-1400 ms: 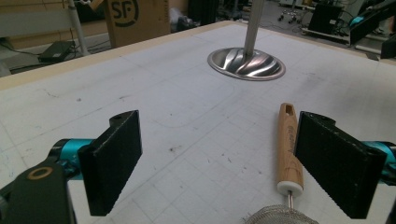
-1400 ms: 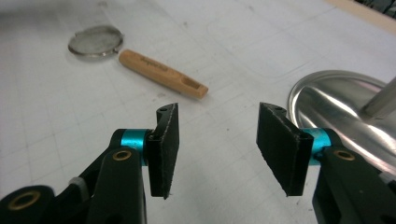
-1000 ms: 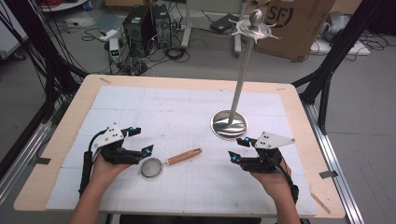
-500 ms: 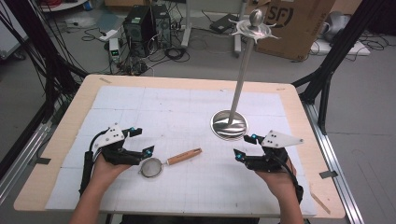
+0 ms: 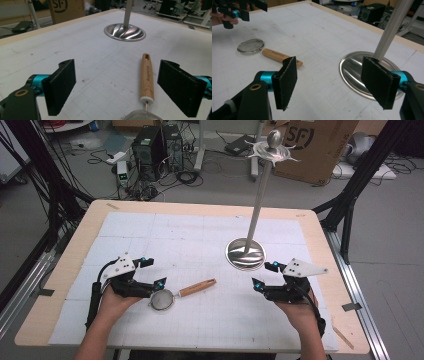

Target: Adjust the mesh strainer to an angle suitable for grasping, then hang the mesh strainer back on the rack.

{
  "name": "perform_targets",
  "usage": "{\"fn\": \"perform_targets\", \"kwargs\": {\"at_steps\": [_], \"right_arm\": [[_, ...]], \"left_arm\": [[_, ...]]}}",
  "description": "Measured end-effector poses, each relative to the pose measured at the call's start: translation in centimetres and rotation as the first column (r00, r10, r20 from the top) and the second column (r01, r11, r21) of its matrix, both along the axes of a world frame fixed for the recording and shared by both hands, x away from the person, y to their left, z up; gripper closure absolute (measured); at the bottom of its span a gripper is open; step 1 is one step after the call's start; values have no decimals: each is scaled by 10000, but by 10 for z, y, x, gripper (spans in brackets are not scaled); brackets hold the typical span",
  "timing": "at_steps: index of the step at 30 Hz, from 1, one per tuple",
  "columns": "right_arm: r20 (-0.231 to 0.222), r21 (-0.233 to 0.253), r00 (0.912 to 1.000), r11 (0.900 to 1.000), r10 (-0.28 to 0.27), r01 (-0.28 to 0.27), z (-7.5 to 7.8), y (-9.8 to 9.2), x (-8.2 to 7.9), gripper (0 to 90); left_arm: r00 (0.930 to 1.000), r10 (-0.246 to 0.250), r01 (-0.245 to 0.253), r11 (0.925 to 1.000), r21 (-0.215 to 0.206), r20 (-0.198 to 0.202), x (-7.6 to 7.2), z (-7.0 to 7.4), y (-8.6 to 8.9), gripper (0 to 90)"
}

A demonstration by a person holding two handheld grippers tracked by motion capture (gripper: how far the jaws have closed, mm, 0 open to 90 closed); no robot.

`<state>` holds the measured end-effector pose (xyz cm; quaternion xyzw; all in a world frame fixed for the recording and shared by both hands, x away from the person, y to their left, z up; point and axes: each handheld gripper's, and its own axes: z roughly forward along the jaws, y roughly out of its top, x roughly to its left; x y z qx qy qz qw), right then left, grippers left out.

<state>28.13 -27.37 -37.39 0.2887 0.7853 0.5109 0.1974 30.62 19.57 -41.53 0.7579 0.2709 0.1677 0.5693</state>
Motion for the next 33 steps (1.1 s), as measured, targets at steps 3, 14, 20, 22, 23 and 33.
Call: {"fn": "perform_targets", "kwargs": {"at_steps": [3,14,20,22,23,33], "right_arm": [[28,-19,10000,10000,-7,7,2,0,0,290],[-82,-82,10000,10000,-54,54,0,-2,0,290],[-147,-180,9999,9998,-27,24,-1,0,1,289],[-133,-150,9999,9999,-52,50,-1,0,1,289],[-129,-144,9999,9999,-37,35,-1,-1,1,289],[-80,-239,9999,9997,-80,78,-1,-2,2,290]], "left_arm": [[10000,27,-26,9999,98,-73,1,-1,-1,158],[9995,-142,154,9990,422,-271,1,-3,-8,159],[9988,-288,316,9970,707,-398,-1,-3,-14,161],[9981,-397,438,9948,923,-464,-1,-3,-18,164],[9977,-430,484,9930,1076,-517,-1,-4,-19,164],[9899,-860,1092,9698,2182,-1131,6,0,-40,196]]}}
